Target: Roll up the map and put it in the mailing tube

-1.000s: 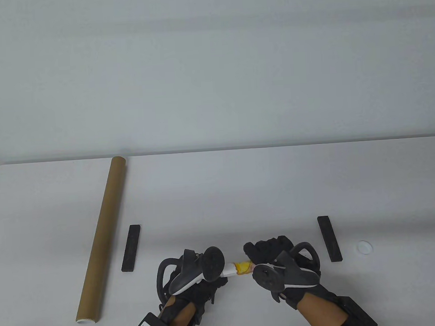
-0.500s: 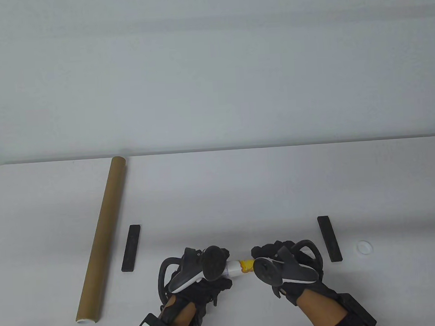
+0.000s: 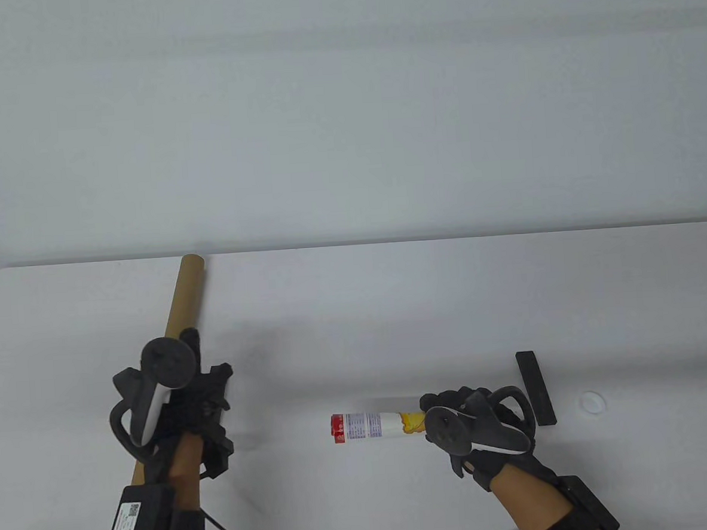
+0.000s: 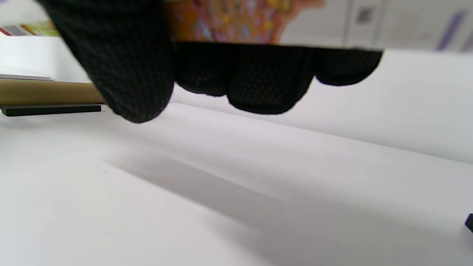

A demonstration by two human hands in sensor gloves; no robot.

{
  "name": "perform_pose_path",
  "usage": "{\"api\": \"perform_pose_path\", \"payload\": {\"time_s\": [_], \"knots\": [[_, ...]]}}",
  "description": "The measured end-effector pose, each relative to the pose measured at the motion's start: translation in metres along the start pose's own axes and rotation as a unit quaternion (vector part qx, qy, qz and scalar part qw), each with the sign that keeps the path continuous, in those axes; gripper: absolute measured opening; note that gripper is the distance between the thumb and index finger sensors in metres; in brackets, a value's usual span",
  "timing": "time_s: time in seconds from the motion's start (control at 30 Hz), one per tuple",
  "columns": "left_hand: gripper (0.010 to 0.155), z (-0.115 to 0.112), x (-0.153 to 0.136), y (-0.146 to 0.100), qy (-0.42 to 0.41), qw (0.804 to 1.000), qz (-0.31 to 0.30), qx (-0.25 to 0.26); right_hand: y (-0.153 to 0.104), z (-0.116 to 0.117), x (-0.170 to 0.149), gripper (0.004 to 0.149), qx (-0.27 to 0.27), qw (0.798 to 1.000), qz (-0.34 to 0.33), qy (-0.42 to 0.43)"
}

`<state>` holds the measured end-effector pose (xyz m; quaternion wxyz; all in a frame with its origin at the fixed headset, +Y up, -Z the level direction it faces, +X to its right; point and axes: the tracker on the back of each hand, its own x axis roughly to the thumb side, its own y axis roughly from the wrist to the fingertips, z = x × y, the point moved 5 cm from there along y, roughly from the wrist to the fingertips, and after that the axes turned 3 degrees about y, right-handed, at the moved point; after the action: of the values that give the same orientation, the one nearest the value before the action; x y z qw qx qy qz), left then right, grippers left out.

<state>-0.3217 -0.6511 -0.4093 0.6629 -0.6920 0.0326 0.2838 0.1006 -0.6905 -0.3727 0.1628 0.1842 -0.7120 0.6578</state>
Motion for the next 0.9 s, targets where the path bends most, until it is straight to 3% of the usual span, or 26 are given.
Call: {"api": "perform_pose_path", "payload": {"time_s": [0.27,0.5,0.57,0.73,0.9], "knots": [[0.088,-0.058,-0.067,0.034,0.056,0.987,0.138,-0.064,0.001,0.002,-0.001,0.056,0.014,1.000,0.003,0.005],[0.091,-0.095,-0.080,0.048,0.118,0.971,0.179,-0.107,0.001,0.002,-0.002,0.056,0.012,1.000,0.006,0.007],[0.089,-0.094,-0.082,0.049,0.140,0.966,0.197,-0.093,0.001,0.001,-0.002,0.056,0.012,1.000,0.006,0.007],[0.089,-0.085,-0.085,0.049,0.104,0.972,0.193,-0.082,0.001,0.001,-0.006,0.056,0.006,1.000,0.010,0.014],[0.097,-0.054,-0.061,0.038,0.106,0.985,0.134,-0.036,0.000,-0.003,-0.015,0.055,-0.003,0.999,0.022,0.039]]}}
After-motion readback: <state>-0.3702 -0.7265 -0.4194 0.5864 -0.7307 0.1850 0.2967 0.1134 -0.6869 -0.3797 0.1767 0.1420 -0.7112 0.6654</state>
